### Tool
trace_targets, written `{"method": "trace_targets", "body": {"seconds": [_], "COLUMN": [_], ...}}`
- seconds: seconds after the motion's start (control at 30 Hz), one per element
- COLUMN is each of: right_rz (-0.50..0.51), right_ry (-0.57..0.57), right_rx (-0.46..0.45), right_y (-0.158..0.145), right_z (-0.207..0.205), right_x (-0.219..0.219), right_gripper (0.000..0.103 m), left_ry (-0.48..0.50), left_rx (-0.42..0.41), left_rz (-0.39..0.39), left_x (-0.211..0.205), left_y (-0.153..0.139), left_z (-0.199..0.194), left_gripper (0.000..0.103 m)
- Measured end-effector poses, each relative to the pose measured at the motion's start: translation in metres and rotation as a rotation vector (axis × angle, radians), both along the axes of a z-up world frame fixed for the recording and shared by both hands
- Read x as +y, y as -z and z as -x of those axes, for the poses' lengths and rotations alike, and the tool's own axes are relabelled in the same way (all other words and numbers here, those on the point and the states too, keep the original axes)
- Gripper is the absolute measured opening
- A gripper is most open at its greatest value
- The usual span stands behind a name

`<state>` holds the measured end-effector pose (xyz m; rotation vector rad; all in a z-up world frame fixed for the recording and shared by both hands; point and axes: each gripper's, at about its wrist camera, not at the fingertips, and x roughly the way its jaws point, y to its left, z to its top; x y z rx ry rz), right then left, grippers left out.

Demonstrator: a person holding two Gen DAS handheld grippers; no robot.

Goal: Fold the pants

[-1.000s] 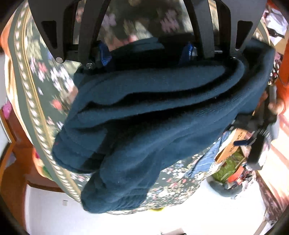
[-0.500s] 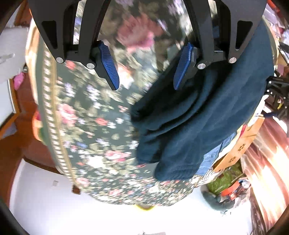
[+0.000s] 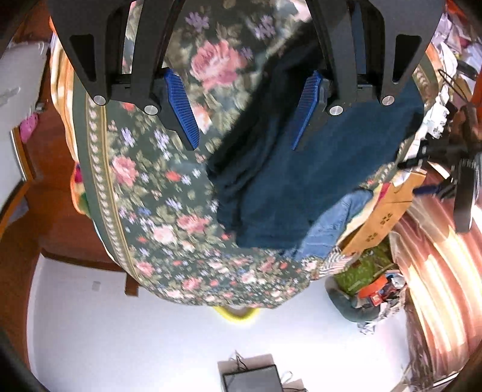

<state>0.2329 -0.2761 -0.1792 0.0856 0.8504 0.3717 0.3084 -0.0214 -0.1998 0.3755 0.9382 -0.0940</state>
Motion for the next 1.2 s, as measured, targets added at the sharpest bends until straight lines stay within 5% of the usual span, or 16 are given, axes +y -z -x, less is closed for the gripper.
{"method": "trace_targets", "body": {"seconds": [0.17,0.47,0.6,0.7,0.8,0.97,1.07,1.2], "right_rz": [-0.006,-0.046,-0.022,0.0,0.023,0.055,0.035,0.018], "right_ry": [-0.018,-0.05,-0.056,-0.062,-0.03,-0.005,0.042,0.015], "right_rx": [-0.009,0.035,0.022,-0.04,-0.087,0.066,0.065,0.047], "right_y": [0.007,0.033,0.044,0.044,0.043,0.075,0.059,0.028], "right_z": [-0.032,-0.1,-0.12,-0.118,-0.115,-0.132,-0.12,-0.094], "right_x": [0.015,0.031,0.039,0.038,0.03,0.025,0.016,0.015], "right_gripper": [0.058,0.043,0.017,0.01,0.009,0.011,0.025,0.026], "left_ry": [0.028,0.087,0.081,0.081,0.068,0.032,0.031,0.042], "left_rx": [-0.048,0.11,0.152,0.157,0.163,0.164,0.136,0.104], "left_rz": [0.088,0.169,0.203,0.213,0.22,0.238,0.239,0.25], "left_x": [-0.023,-0.078,-0.086,-0.086,-0.083,-0.069,-0.057,-0.04], "left_y": [-0.008,0.044,0.058,0.062,0.066,0.056,0.038,0.01], "left_z": [-0.045,-0.121,-0.139,-0.142,-0.144,-0.14,-0.126,-0.096], "left_gripper": [0.084,0.084,0.084,0.085,0.085,0.084,0.085,0.085]}}
